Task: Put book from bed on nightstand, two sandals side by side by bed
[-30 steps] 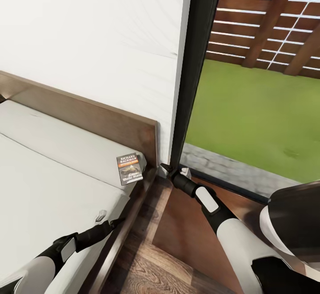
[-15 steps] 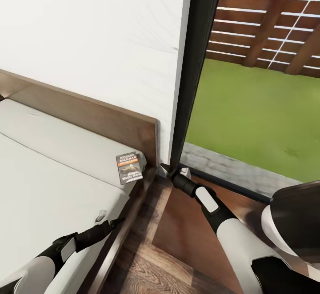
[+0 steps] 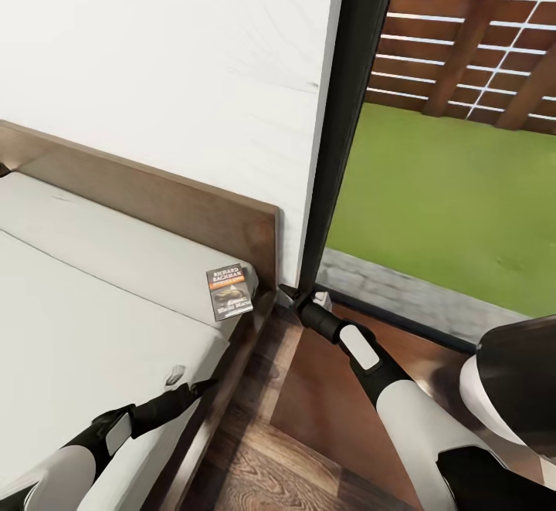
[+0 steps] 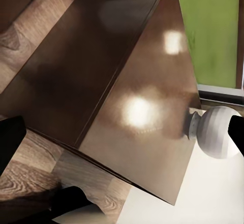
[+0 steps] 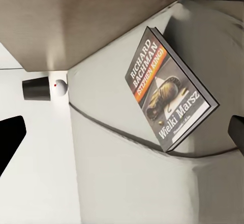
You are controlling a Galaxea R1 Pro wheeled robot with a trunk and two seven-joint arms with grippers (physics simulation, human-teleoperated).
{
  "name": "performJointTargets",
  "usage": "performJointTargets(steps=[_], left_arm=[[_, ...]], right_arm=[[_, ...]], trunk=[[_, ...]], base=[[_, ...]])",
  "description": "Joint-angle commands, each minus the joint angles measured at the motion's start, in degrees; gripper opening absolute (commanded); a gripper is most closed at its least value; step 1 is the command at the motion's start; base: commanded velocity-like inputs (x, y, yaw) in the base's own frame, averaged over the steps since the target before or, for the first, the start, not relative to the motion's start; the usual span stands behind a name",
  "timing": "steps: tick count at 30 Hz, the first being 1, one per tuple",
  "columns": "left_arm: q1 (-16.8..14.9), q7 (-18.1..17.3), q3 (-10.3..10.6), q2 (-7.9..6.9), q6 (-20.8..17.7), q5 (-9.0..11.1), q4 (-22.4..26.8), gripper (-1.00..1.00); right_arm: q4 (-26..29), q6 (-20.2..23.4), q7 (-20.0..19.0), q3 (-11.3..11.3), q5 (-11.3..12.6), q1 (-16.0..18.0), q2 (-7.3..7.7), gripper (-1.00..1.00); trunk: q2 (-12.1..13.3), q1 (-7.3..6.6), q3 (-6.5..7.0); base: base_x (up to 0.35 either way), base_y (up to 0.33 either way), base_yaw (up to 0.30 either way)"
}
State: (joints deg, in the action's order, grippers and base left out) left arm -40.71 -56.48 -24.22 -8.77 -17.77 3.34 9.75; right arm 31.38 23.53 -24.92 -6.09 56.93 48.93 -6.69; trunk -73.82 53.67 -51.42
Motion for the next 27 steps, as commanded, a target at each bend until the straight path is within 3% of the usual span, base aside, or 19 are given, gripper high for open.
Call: performJointTargets(steps=[1,27], left_arm=[[-0.02,-0.13,0.05,-0.02,-0.59,0.35,0.0,1.0],[0.0,-0.22,0.05,-0.02,-0.6,0.35,0.0,1.0]], right_arm=[[-0.01,0.21,-0.01,-0.06,0.37,0.02,0.01,1.0],[0.36,0.03,-0.04,-1.67,0.21,-0.15,-0.07,1.0]], trunk=[[-0.02,0.0,-0.03],[-0.02,0.0,-0.03]], base=[[0.0,0.003,0.0],[0.0,0.0,0.0]])
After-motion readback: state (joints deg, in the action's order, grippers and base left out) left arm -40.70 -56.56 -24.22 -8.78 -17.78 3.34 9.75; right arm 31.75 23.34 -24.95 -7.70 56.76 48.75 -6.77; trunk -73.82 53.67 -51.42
